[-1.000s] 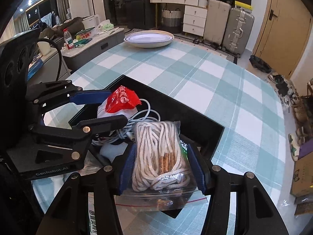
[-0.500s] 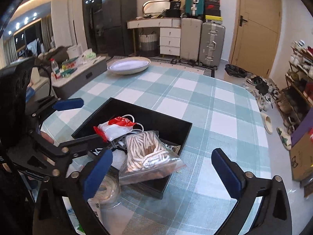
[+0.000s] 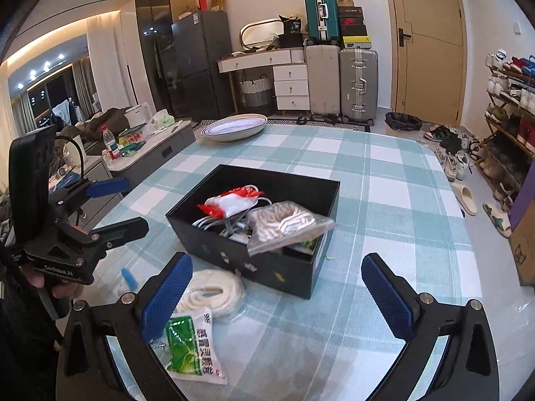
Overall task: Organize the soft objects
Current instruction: 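Move both open grippers back toward the plush toy and green sachet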
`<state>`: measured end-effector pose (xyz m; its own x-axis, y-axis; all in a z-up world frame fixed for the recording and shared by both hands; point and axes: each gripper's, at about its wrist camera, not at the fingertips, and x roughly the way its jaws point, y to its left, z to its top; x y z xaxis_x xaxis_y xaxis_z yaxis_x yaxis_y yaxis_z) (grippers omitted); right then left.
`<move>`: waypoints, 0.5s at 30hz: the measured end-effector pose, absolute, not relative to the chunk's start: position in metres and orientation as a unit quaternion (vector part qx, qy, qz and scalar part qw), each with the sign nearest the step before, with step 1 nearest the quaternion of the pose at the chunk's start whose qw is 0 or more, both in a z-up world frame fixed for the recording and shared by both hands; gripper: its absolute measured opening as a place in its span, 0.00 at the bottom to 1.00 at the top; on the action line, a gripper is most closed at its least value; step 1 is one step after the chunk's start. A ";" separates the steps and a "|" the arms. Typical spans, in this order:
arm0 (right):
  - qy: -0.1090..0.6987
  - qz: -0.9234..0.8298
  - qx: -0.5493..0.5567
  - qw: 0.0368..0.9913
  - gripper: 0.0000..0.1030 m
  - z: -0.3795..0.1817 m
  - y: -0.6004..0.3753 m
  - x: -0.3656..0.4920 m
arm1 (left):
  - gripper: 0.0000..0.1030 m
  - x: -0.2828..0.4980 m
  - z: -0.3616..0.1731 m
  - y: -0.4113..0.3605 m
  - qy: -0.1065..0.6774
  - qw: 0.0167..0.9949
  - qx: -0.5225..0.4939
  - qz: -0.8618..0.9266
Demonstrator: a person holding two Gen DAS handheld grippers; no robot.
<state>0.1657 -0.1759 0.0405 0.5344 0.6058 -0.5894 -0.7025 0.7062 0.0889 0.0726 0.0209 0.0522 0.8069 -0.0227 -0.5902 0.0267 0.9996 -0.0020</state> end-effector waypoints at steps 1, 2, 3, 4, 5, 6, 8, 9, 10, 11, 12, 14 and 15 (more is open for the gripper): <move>0.303 0.377 -0.077 0.872 1.00 0.040 -0.178 0.163 | 1.00 0.069 0.052 0.020 0.310 0.951 0.003 -0.014; 0.301 0.378 -0.074 0.872 1.00 0.039 -0.180 0.159 | 1.00 0.066 0.052 0.019 0.309 0.951 0.003 -0.014; 0.299 0.378 -0.072 0.873 1.00 0.039 -0.181 0.157 | 1.00 0.062 0.051 0.018 0.308 0.951 0.004 -0.015; 0.298 0.378 -0.072 0.874 1.00 0.039 -0.182 0.153 | 1.00 0.058 0.050 0.017 0.307 0.952 0.006 -0.016; 0.298 0.378 -0.074 0.874 1.00 0.039 -0.183 0.151 | 1.00 0.055 0.049 0.017 0.307 0.952 0.007 -0.015; 0.297 0.378 -0.076 0.874 1.00 0.039 -0.183 0.150 | 1.00 0.051 0.048 0.016 0.308 0.951 0.008 -0.016; 0.297 0.382 -0.080 0.871 1.00 0.037 -0.183 0.145 | 1.00 0.048 0.044 0.015 0.314 0.949 0.010 -0.018; 0.298 0.385 -0.082 0.869 1.00 0.036 -0.183 0.144 | 1.00 0.046 0.042 0.014 0.317 0.948 0.013 -0.020; 0.299 0.388 -0.085 0.868 1.00 0.035 -0.182 0.142 | 1.00 0.045 0.040 0.013 0.318 0.948 0.017 -0.019; 0.301 0.389 -0.088 0.866 1.00 0.033 -0.181 0.141 | 1.00 0.043 0.038 0.012 0.319 0.948 0.019 -0.018; 0.304 0.390 -0.091 0.864 1.00 0.031 -0.180 0.141 | 1.00 0.042 0.037 0.012 0.319 0.947 0.019 -0.018; 0.308 0.392 -0.097 0.862 1.00 0.028 -0.179 0.138 | 1.00 0.040 0.034 0.012 0.323 0.946 0.014 -0.021; 0.308 0.394 -0.098 0.860 1.00 0.027 -0.179 0.138 | 1.00 0.039 0.032 0.012 0.325 0.945 0.011 -0.023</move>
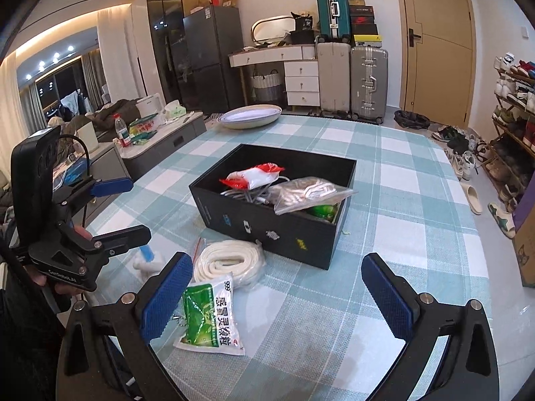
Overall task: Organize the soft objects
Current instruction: 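Move both open grippers back toward the plush toy and green sachet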
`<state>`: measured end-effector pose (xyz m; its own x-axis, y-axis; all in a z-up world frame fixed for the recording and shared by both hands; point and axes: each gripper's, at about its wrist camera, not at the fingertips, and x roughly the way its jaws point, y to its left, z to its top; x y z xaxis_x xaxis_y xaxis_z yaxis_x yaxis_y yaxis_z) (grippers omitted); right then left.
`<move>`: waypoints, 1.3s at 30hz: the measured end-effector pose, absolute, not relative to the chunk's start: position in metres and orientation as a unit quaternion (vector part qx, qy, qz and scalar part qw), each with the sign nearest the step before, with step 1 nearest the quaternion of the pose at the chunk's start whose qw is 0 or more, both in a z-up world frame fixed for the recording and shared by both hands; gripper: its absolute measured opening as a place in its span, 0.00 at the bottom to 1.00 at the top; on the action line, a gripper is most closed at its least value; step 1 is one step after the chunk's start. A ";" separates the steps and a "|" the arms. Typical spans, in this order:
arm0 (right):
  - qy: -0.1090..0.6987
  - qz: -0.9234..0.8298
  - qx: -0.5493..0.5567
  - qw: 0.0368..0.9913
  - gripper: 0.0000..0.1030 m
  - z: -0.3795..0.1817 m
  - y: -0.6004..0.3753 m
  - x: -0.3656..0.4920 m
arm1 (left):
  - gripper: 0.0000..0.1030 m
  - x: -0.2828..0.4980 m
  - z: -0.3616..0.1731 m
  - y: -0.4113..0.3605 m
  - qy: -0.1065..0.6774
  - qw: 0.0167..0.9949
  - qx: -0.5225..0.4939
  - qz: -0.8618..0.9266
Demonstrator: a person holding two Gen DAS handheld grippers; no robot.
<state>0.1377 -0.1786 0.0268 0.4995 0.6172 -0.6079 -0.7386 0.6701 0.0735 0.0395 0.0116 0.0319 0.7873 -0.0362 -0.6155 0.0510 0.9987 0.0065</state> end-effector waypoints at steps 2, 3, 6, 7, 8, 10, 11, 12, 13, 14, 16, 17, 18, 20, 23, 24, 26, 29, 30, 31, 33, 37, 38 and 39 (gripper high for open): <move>0.310 0.398 -0.105 0.857 1.00 0.024 -0.177 0.137 | 1.00 0.037 0.028 0.011 0.328 0.944 0.010 -0.024; 0.311 0.399 -0.110 0.855 1.00 0.023 -0.176 0.136 | 1.00 0.036 0.027 0.010 0.327 0.945 0.011 -0.025; 0.317 0.406 -0.115 0.849 1.00 0.018 -0.173 0.135 | 1.00 0.034 0.022 0.008 0.332 0.943 0.018 -0.026; 0.321 0.409 -0.116 0.846 1.00 0.016 -0.172 0.136 | 1.00 0.033 0.019 0.008 0.335 0.942 0.021 -0.029; 0.324 0.411 -0.117 0.844 1.00 0.014 -0.171 0.136 | 1.00 0.034 0.017 0.007 0.338 0.940 0.023 -0.030; 0.332 0.414 -0.122 0.839 1.00 0.009 -0.168 0.137 | 1.00 0.033 0.014 0.005 0.345 0.937 0.031 -0.038; 0.338 0.417 -0.126 0.834 1.00 0.006 -0.167 0.136 | 1.00 0.033 0.013 0.004 0.349 0.936 0.033 -0.043; 0.344 0.420 -0.130 0.830 1.00 0.003 -0.164 0.137 | 1.00 0.033 0.012 0.004 0.353 0.934 0.033 -0.050; 0.347 0.420 -0.135 0.827 1.00 0.000 -0.162 0.136 | 1.00 0.033 0.010 0.005 0.357 0.932 0.033 -0.055; 0.349 0.421 -0.139 0.826 1.00 -0.002 -0.161 0.135 | 1.00 0.033 0.010 0.005 0.360 0.931 0.033 -0.059; 0.357 0.424 -0.147 0.819 1.00 -0.009 -0.156 0.135 | 1.00 0.032 0.009 0.006 0.367 0.927 0.031 -0.068; 0.359 0.424 -0.151 0.818 1.00 -0.012 -0.154 0.134 | 1.00 0.032 0.008 0.007 0.372 0.925 0.031 -0.072; 0.360 0.423 -0.155 0.817 1.00 -0.015 -0.153 0.134 | 1.00 0.033 0.007 0.007 0.378 0.922 0.031 -0.075; 0.365 0.423 -0.157 0.815 1.00 -0.018 -0.150 0.135 | 1.00 0.032 0.005 0.009 0.383 0.920 0.031 -0.080; 0.369 0.425 -0.159 0.812 1.00 -0.022 -0.148 0.135 | 1.00 0.031 0.002 0.008 0.394 0.914 0.039 -0.090; 0.369 0.426 -0.160 0.810 1.00 -0.023 -0.147 0.135 | 1.00 0.031 0.002 0.008 0.397 0.912 0.042 -0.091; 0.371 0.428 -0.164 0.808 1.00 -0.025 -0.145 0.134 | 1.00 0.031 0.000 0.008 0.401 0.910 0.042 -0.097; 0.372 0.431 -0.171 0.804 1.00 -0.029 -0.142 0.132 | 1.00 0.030 -0.003 0.006 0.410 0.904 0.039 -0.112; 0.373 0.433 -0.172 0.802 1.00 -0.029 -0.142 0.132 | 1.00 0.030 -0.004 0.004 0.411 0.903 0.041 -0.115; 0.374 0.434 -0.174 0.801 1.00 -0.031 -0.141 0.132 | 1.00 0.029 -0.005 0.003 0.413 0.902 0.045 -0.115; 0.376 0.436 -0.176 0.799 1.00 -0.033 -0.138 0.130 | 1.00 0.030 -0.007 0.000 0.416 0.901 0.048 -0.116; 0.378 0.438 -0.181 0.796 1.00 -0.035 -0.135 0.129 | 1.00 0.031 -0.011 -0.002 0.424 0.897 0.045 -0.117; 0.378 0.438 -0.181 0.795 1.00 -0.036 -0.134 0.129 | 1.00 0.032 -0.011 -0.002 0.426 0.896 0.043 -0.119; 0.378 0.438 -0.181 0.795 1.00 -0.036 -0.134 0.129 | 1.00 0.032 -0.012 -0.002 0.427 0.895 0.042 -0.120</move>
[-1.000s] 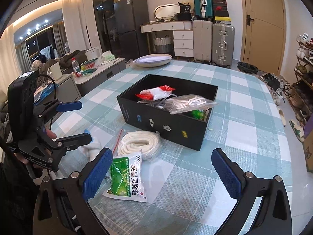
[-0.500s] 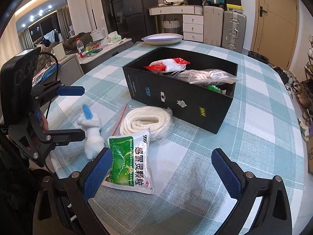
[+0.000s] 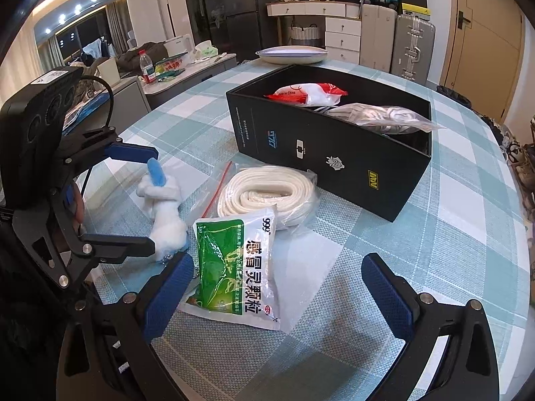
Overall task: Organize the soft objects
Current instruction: 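Move both open grippers back toward the plush toy and green sachet, then grasp the white plush toy with the left gripper while the right gripper grasps the green sachet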
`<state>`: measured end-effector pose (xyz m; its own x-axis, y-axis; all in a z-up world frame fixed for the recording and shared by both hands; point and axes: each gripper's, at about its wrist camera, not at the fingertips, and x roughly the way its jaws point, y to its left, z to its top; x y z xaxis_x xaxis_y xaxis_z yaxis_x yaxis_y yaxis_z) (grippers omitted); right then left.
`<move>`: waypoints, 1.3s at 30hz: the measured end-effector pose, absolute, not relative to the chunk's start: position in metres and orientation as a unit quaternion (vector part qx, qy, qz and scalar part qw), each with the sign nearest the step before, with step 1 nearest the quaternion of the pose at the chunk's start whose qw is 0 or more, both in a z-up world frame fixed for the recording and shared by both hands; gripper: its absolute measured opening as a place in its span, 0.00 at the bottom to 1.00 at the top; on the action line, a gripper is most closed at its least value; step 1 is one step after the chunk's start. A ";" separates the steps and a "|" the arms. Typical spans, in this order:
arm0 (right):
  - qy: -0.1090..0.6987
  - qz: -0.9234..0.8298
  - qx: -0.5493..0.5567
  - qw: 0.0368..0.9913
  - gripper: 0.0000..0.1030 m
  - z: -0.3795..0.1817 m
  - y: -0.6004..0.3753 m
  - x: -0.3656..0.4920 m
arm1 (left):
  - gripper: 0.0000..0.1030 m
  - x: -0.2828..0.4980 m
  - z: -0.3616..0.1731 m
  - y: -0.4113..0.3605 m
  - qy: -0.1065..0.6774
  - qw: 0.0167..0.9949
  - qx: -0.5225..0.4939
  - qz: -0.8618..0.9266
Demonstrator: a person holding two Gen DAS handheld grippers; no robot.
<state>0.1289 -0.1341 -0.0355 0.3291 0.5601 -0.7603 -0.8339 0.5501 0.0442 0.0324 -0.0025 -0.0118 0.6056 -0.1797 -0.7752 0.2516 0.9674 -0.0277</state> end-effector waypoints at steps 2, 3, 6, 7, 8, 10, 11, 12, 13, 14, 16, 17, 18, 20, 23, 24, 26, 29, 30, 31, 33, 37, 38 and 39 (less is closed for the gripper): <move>0.379 0.439 -0.181 0.794 1.00 -0.036 -0.133 0.129 | 1.00 0.034 -0.014 -0.004 0.431 0.893 0.046 -0.119; 0.379 0.439 -0.181 0.794 1.00 -0.036 -0.133 0.129 | 1.00 0.034 -0.016 -0.005 0.433 0.892 0.048 -0.117; 0.381 0.440 -0.183 0.793 1.00 -0.037 -0.132 0.129 | 1.00 0.036 -0.020 -0.007 0.439 0.890 0.050 -0.115; 0.381 0.440 -0.184 0.792 1.00 -0.038 -0.132 0.128 | 1.00 0.036 -0.021 -0.007 0.441 0.889 0.051 -0.115; 0.381 0.440 -0.185 0.792 1.00 -0.039 -0.132 0.128 | 1.00 0.037 -0.022 -0.008 0.443 0.888 0.052 -0.113; 0.382 0.439 -0.188 0.791 1.00 -0.040 -0.129 0.128 | 1.00 0.037 -0.024 -0.009 0.446 0.886 0.052 -0.114; 0.382 0.439 -0.190 0.791 1.00 -0.040 -0.128 0.127 | 1.00 0.038 -0.024 -0.009 0.447 0.886 0.051 -0.114; 0.383 0.438 -0.192 0.790 1.00 -0.041 -0.127 0.127 | 1.00 0.038 -0.025 -0.009 0.448 0.885 0.049 -0.114; 0.383 0.438 -0.194 0.790 1.00 -0.042 -0.126 0.127 | 1.00 0.038 -0.025 -0.008 0.448 0.885 0.048 -0.113; 0.383 0.437 -0.196 0.790 1.00 -0.043 -0.125 0.126 | 1.00 0.038 -0.025 -0.008 0.449 0.885 0.047 -0.113; 0.384 0.436 -0.199 0.789 0.99 -0.044 -0.124 0.125 | 1.00 0.039 -0.026 -0.008 0.450 0.884 0.046 -0.113; 0.384 0.437 -0.200 0.789 0.99 -0.044 -0.123 0.125 | 1.00 0.039 -0.025 -0.008 0.451 0.884 0.044 -0.114; 0.383 0.437 -0.201 0.788 0.99 -0.044 -0.123 0.125 | 1.00 0.038 -0.025 -0.008 0.451 0.884 0.043 -0.116; 0.384 0.438 -0.202 0.788 0.99 -0.045 -0.121 0.125 | 1.00 0.038 -0.024 -0.008 0.449 0.884 0.039 -0.121; 0.384 0.437 -0.206 0.786 0.99 -0.047 -0.118 0.124 | 1.00 0.039 -0.026 -0.008 0.454 0.882 0.034 -0.123; 0.385 0.436 -0.208 0.786 0.99 -0.048 -0.117 0.124 | 1.00 0.039 -0.027 -0.008 0.456 0.881 0.034 -0.123; 0.388 0.432 -0.211 0.787 0.99 -0.050 -0.116 0.125 | 1.00 0.041 -0.030 -0.009 0.462 0.878 0.036 -0.119; 0.391 0.424 -0.213 0.789 0.99 -0.052 -0.117 0.128 | 1.00 0.043 -0.033 -0.010 0.468 0.876 0.038 -0.110; 0.391 0.422 -0.213 0.790 0.99 -0.052 -0.118 0.129 | 1.00 0.043 -0.033 -0.009 0.468 0.876 0.037 -0.109; 0.392 0.420 -0.212 0.790 0.99 -0.052 -0.119 0.130 | 1.00 0.043 -0.033 -0.008 0.468 0.876 0.035 -0.109; 0.394 0.418 -0.211 0.791 0.98 -0.052 -0.120 0.131 | 1.00 0.044 -0.033 -0.007 0.468 0.876 0.032 -0.107; 0.394 0.425 -0.210 0.787 0.92 -0.053 -0.119 0.130 | 1.00 0.044 -0.033 -0.006 0.468 0.877 0.032 -0.106; 0.394 0.427 -0.210 0.786 0.91 -0.053 -0.119 0.130 | 1.00 0.044 -0.033 -0.006 0.468 0.877 0.032 -0.106; 0.393 0.430 -0.211 0.785 0.88 -0.053 -0.118 0.129 | 1.00 0.044 -0.033 -0.006 0.468 0.877 0.031 -0.105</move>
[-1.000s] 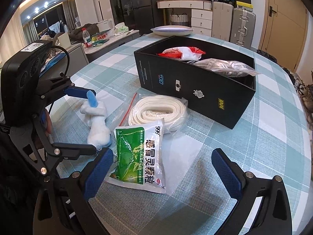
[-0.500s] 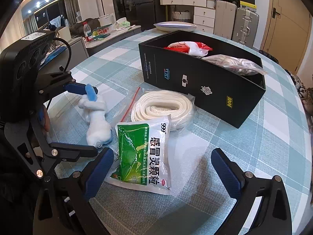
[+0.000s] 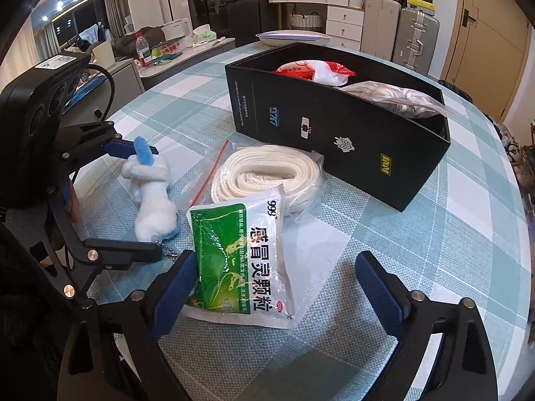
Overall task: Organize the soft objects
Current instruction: 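Grasp the white plush toy with the left gripper while the right gripper grasps the green sachet, then carry the plush toy and green sachet over the black box with both grippers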
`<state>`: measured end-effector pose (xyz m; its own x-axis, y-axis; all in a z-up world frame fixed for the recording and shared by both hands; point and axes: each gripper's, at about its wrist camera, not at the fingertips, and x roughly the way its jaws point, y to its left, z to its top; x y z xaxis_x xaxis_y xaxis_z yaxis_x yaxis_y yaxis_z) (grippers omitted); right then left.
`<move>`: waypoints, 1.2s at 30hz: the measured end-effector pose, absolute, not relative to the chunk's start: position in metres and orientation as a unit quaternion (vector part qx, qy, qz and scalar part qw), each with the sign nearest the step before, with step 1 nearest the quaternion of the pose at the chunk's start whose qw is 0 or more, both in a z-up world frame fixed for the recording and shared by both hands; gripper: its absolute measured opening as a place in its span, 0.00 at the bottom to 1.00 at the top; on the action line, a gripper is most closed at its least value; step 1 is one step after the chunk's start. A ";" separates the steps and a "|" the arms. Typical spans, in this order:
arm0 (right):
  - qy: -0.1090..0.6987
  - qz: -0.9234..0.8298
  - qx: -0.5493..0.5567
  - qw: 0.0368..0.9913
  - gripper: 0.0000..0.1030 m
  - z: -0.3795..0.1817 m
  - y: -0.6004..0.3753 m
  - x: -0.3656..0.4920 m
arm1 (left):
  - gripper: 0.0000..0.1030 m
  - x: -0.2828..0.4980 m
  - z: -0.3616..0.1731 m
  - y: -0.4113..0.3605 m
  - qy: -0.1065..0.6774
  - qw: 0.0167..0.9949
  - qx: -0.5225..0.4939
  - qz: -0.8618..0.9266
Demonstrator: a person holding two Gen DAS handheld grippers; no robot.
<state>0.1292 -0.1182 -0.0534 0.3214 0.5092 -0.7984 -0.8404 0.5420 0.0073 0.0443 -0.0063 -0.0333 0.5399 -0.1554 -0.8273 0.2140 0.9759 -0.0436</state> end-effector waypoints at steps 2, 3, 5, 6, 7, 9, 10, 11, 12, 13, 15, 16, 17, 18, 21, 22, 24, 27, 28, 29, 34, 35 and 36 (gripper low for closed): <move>0.392 0.434 -0.212 0.783 0.83 -0.053 -0.117 0.127 | 0.99 0.044 -0.033 -0.007 0.468 0.877 0.033 -0.104; 0.391 0.436 -0.213 0.783 0.80 -0.053 -0.117 0.126 | 0.98 0.045 -0.033 -0.007 0.468 0.877 0.034 -0.104; 0.387 0.439 -0.215 0.782 0.75 -0.052 -0.116 0.125 | 0.97 0.044 -0.033 -0.009 0.466 0.878 0.038 -0.104; 0.384 0.439 -0.216 0.783 0.69 -0.052 -0.116 0.124 | 0.95 0.044 -0.033 -0.010 0.465 0.878 0.040 -0.105; 0.384 0.440 -0.216 0.782 0.63 -0.051 -0.116 0.125 | 0.93 0.044 -0.032 -0.010 0.464 0.879 0.040 -0.106; 0.384 0.443 -0.216 0.781 0.54 -0.051 -0.117 0.125 | 0.91 0.043 -0.031 -0.009 0.462 0.880 0.038 -0.109; 0.384 0.444 -0.216 0.780 0.52 -0.051 -0.117 0.125 | 0.91 0.043 -0.031 -0.008 0.460 0.880 0.035 -0.111; 0.385 0.445 -0.216 0.779 0.52 -0.051 -0.118 0.126 | 0.90 0.043 -0.030 -0.007 0.459 0.881 0.032 -0.114; 0.384 0.447 -0.215 0.779 0.51 -0.051 -0.119 0.126 | 0.90 0.042 -0.030 -0.007 0.458 0.881 0.030 -0.116; 0.383 0.448 -0.216 0.778 0.50 -0.051 -0.119 0.126 | 0.90 0.041 -0.029 -0.007 0.455 0.882 0.028 -0.119; 0.382 0.449 -0.217 0.778 0.50 -0.050 -0.119 0.125 | 0.90 0.039 -0.026 -0.007 0.448 0.885 0.029 -0.124; 0.382 0.450 -0.217 0.778 0.48 -0.051 -0.119 0.125 | 0.90 0.038 -0.025 -0.007 0.445 0.886 0.030 -0.124; 0.381 0.452 -0.217 0.777 0.48 -0.051 -0.119 0.125 | 0.90 0.038 -0.024 -0.008 0.443 0.887 0.030 -0.124; 0.380 0.452 -0.217 0.777 0.47 -0.050 -0.120 0.125 | 0.90 0.038 -0.022 -0.007 0.441 0.889 0.030 -0.123; 0.376 0.451 -0.216 0.780 0.47 -0.048 -0.122 0.125 | 0.90 0.037 -0.019 -0.006 0.434 0.892 0.028 -0.119; 0.374 0.451 -0.216 0.781 0.47 -0.046 -0.123 0.124 | 0.90 0.037 -0.017 -0.005 0.431 0.894 0.027 -0.118; 0.371 0.452 -0.212 0.783 0.46 -0.044 -0.125 0.124 | 0.90 0.036 -0.014 -0.004 0.424 0.898 0.024 -0.115; 0.364 0.454 -0.206 0.787 0.46 -0.038 -0.129 0.124 | 0.90 0.035 -0.007 0.000 0.410 0.905 0.019 -0.108; 0.362 0.454 -0.204 0.788 0.46 -0.036 -0.130 0.124 | 0.90 0.035 -0.005 0.001 0.406 0.908 0.016 -0.106; 0.359 0.455 -0.201 0.789 0.46 -0.034 -0.131 0.123 | 0.90 0.035 -0.003 0.002 0.401 0.910 0.014 -0.105; 0.342 0.460 -0.186 0.798 0.46 -0.022 -0.136 0.121 | 0.90 0.035 0.007 0.006 0.384 0.919 0.009 -0.091; 0.339 0.460 -0.183 0.800 0.46 -0.019 -0.137 0.120 | 0.90 0.035 0.009 0.006 0.381 0.920 0.007 -0.088; 0.335 0.458 -0.181 0.803 0.46 -0.016 -0.138 0.120 | 0.90 0.036 0.010 0.007 0.379 0.922 0.006 -0.085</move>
<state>0.1197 -0.1381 -0.0164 0.3556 0.6149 -0.7039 -0.8573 0.5146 0.0164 0.0361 0.0071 0.0103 0.6987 -0.1527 -0.6989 0.1621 0.9853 -0.0532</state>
